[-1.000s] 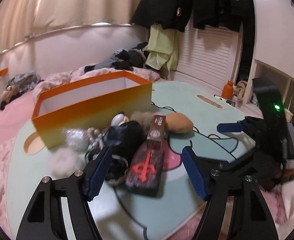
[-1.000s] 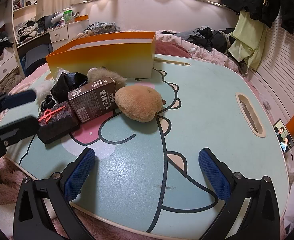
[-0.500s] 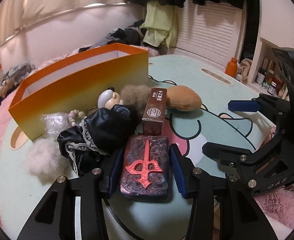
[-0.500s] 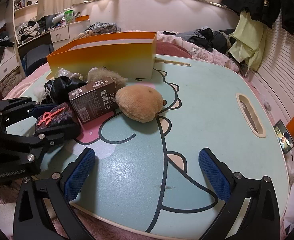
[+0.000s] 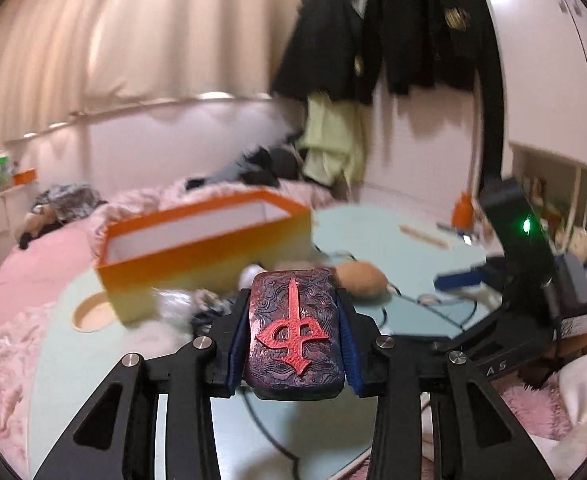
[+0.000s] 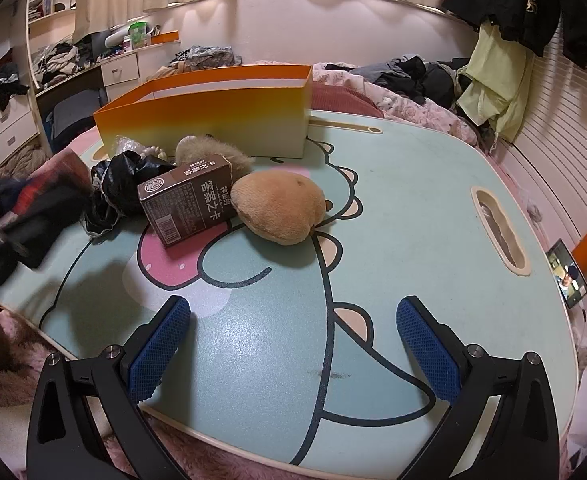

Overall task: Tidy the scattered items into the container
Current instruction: 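Carry the red box over the orange box with the left gripper while the right grasps the brown plush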

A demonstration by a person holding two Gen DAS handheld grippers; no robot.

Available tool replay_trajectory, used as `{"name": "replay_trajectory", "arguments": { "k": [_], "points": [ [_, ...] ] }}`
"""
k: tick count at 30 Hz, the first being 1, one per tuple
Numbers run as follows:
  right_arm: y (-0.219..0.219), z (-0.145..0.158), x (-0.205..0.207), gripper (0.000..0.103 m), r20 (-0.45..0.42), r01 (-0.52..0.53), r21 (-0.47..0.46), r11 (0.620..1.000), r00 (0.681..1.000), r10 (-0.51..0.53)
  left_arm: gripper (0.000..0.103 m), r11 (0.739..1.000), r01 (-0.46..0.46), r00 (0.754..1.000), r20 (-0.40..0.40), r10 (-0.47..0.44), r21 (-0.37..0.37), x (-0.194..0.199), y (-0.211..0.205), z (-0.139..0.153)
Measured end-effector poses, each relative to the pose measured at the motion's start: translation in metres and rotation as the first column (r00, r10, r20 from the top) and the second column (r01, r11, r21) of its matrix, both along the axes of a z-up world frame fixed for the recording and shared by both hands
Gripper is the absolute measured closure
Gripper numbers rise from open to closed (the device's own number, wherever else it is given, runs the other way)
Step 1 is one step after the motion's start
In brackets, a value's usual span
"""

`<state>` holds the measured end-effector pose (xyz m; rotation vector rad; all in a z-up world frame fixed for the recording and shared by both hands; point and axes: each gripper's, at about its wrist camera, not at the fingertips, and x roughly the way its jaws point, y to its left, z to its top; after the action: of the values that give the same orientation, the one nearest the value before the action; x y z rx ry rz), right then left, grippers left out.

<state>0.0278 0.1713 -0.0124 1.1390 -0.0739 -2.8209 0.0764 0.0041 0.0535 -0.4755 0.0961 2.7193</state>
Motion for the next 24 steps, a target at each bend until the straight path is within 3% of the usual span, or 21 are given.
{"name": "replay_trajectory", "arguments": {
  "k": [5, 9, 14, 18, 20, 24],
  "points": [
    [0.005, 0.001, -0.002, 0.000, -0.001, 0.032, -0.013, 0.999, 0.999, -0.032, 0.065, 0.984, -0.164, 0.984, 0.076, 0.159, 0.072, -0.015, -0.029, -0.006],
    [0.026, 0.011, 0.001, 0.000, -0.062, 0.070, -0.151, 0.986, 0.995, -0.081, 0.065, 0.963, -0.245, 0.961, 0.157, 0.227, 0.110, -0.028, -0.047, -0.016],
    [0.038, 0.034, -0.015, 0.004, -0.115, 0.109, -0.272, 0.956, 0.983, -0.144, 0.065, 0.958, -0.269, 0.954, 0.163, 0.251, 0.097, -0.030, -0.047, -0.020],
    [0.027, 0.039, -0.041, 0.015, -0.106, 0.149, -0.200, 0.968, 0.979, -0.172, 0.065, 0.963, -0.259, 0.959, 0.137, 0.246, 0.082, -0.025, -0.043, -0.020],
    [0.024, 0.035, -0.053, 0.026, -0.068, 0.155, -0.203, 0.967, 0.983, -0.172, 0.065, 0.964, -0.254, 0.961, 0.134, 0.242, 0.077, -0.025, -0.043, -0.020],
    [0.015, 0.016, -0.069, 0.030, 0.016, 0.137, -0.168, 0.976, 0.991, -0.136, 0.065, 0.964, -0.254, 0.960, 0.143, 0.241, 0.077, -0.026, -0.044, -0.021]
  ]
}}
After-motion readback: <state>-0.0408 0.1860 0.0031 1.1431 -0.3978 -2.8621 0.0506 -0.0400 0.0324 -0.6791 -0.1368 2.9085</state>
